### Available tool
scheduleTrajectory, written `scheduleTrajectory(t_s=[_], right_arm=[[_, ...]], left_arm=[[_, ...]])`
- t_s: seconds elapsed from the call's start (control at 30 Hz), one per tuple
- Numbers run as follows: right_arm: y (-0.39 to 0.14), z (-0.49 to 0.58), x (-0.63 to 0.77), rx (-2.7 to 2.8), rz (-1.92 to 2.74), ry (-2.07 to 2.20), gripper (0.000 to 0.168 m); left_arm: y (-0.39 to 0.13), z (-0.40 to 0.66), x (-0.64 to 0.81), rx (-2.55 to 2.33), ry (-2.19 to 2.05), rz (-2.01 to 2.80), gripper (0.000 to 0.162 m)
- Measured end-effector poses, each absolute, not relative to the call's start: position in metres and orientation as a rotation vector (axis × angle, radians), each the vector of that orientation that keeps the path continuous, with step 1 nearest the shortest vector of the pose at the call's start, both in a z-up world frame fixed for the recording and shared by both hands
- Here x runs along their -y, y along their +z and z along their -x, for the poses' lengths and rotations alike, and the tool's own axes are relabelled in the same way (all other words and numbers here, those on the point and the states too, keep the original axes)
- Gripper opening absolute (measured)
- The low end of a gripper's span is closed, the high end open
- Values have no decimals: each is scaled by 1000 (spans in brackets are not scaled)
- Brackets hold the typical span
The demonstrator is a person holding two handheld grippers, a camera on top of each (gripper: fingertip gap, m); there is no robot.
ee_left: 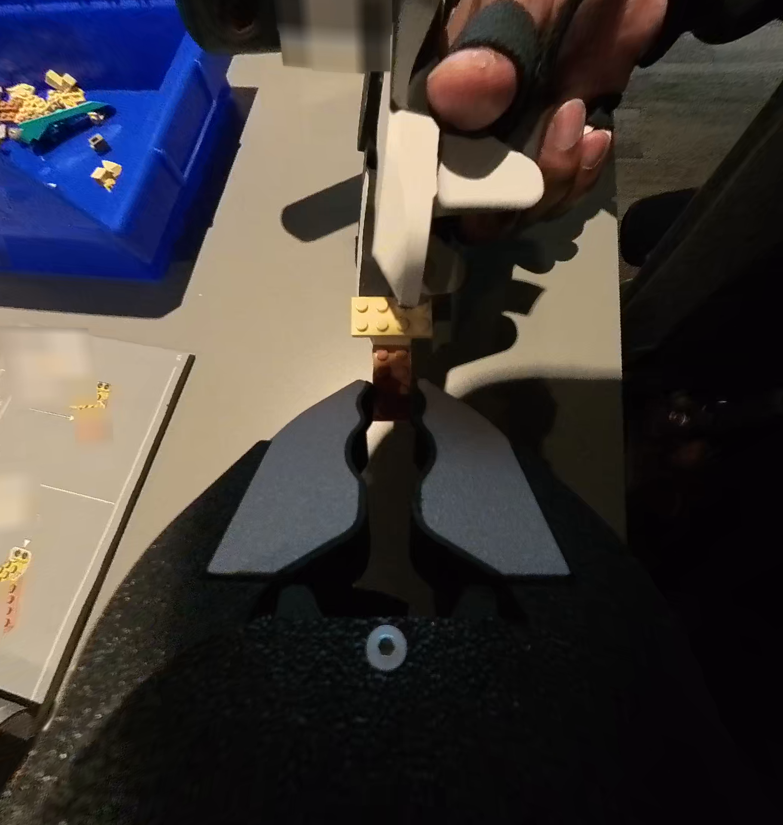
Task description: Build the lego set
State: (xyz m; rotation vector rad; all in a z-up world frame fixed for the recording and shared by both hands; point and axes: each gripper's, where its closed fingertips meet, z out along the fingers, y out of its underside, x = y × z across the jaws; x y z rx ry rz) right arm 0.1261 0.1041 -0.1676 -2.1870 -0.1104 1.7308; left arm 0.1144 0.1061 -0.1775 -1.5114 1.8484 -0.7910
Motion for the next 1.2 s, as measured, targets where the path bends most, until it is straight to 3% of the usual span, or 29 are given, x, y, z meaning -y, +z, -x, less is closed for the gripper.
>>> scheduleTrajectory(t_s=[0.17, 0.27, 0.87, 1.2], right_arm=[[-170, -121, -105, 101, 2193, 1740, 42], [-168, -120, -105, 109, 2165, 1761, 20], [-157, -115, -94, 349, 2061, 1606, 16], [-153, -118, -101, 898, 2012, 928, 16]], left_arm=[[-177, -112, -106, -1853, -766, 1490, 15], [-174, -112, -105, -1845, -760, 1478, 15], [-164, -109, -97, -1828, -732, 1353, 13], [-146, -104, -103, -1657, -975, 1308, 28]])
